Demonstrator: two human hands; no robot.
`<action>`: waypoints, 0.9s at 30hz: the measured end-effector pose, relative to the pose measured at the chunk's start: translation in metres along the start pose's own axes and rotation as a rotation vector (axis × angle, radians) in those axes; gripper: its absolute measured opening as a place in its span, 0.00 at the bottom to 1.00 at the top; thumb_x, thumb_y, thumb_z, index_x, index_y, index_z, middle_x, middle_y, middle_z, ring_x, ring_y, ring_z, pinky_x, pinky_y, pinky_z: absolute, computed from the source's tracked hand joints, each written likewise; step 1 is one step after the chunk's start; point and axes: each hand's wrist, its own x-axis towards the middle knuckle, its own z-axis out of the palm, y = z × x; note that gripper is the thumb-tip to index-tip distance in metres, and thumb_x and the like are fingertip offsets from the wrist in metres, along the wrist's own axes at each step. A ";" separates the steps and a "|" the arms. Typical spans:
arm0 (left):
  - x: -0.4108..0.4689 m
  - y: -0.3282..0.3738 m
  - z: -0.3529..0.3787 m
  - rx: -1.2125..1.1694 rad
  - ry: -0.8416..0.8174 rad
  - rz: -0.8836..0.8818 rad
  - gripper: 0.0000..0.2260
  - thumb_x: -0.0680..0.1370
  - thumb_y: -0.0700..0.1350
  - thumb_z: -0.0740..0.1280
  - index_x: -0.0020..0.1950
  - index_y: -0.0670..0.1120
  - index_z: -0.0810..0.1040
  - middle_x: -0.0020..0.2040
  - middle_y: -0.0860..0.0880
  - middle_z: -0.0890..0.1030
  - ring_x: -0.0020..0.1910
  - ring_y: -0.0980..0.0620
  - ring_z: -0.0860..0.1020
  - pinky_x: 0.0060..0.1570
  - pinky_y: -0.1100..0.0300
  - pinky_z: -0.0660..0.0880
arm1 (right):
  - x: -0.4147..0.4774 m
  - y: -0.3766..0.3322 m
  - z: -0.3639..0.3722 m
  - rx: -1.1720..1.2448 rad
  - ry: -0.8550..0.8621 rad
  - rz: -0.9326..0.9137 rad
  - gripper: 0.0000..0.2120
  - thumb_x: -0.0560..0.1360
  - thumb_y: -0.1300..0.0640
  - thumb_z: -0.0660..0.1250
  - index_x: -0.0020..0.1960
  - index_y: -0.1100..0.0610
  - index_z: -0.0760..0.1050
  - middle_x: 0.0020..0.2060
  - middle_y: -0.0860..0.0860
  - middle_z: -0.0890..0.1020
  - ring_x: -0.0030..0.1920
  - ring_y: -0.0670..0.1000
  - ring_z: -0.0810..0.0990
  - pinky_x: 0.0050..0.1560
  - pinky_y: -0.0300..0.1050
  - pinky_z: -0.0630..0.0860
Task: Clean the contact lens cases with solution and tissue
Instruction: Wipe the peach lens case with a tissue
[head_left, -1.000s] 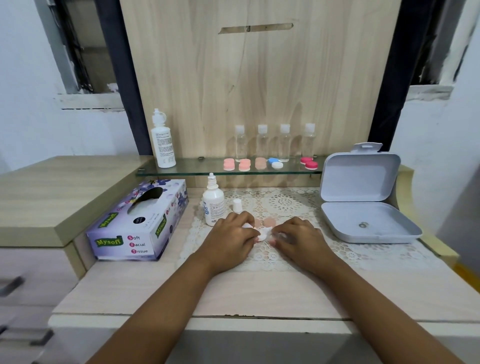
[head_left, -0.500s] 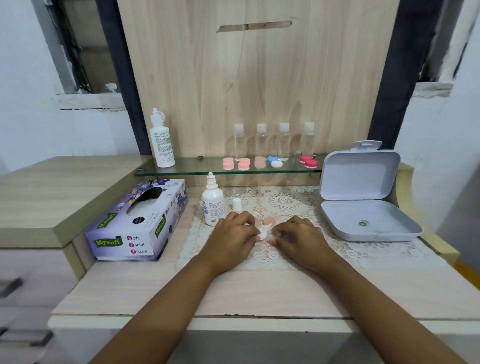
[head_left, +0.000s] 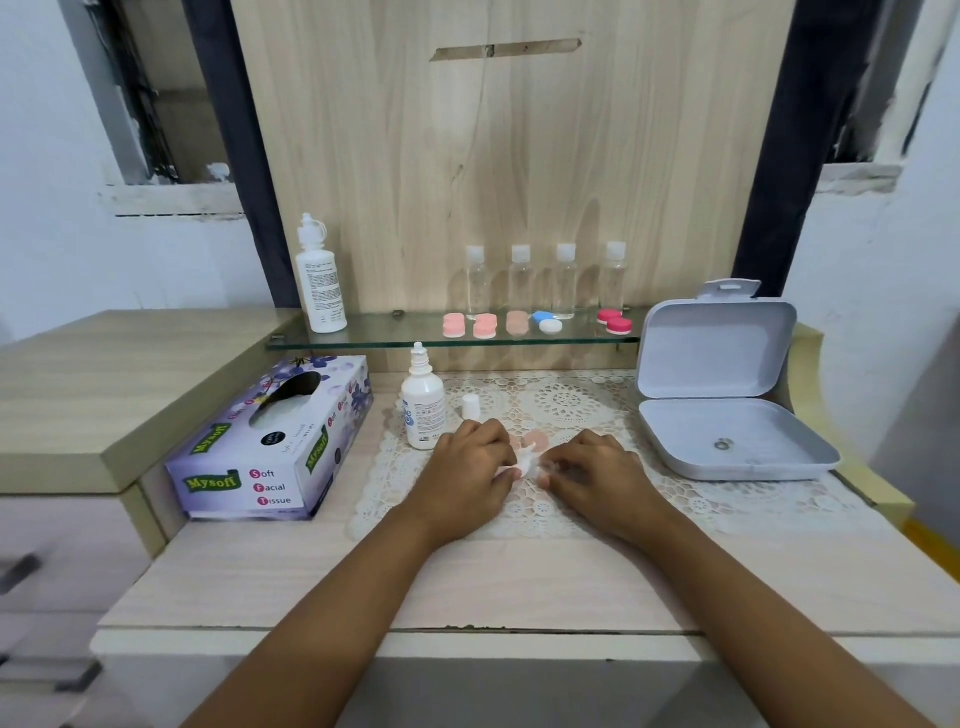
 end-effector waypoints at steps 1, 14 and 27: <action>-0.001 -0.003 0.002 -0.040 -0.003 -0.011 0.10 0.78 0.48 0.63 0.53 0.45 0.80 0.53 0.53 0.74 0.55 0.53 0.68 0.53 0.60 0.60 | 0.000 0.000 0.000 -0.001 0.001 0.000 0.13 0.74 0.45 0.65 0.56 0.47 0.78 0.45 0.43 0.72 0.57 0.49 0.70 0.58 0.47 0.65; -0.001 0.001 0.002 0.158 0.128 0.086 0.13 0.73 0.50 0.58 0.38 0.48 0.80 0.42 0.54 0.77 0.42 0.51 0.76 0.40 0.59 0.68 | 0.000 0.001 0.001 -0.003 0.007 -0.002 0.14 0.74 0.44 0.65 0.56 0.47 0.78 0.45 0.43 0.72 0.56 0.48 0.70 0.59 0.49 0.67; 0.001 -0.004 0.000 -0.561 0.206 -0.262 0.05 0.76 0.45 0.67 0.48 0.45 0.80 0.45 0.55 0.77 0.46 0.56 0.75 0.48 0.66 0.69 | -0.001 -0.003 0.000 -0.110 -0.010 -0.012 0.18 0.75 0.43 0.62 0.60 0.50 0.75 0.50 0.48 0.75 0.58 0.50 0.70 0.57 0.47 0.66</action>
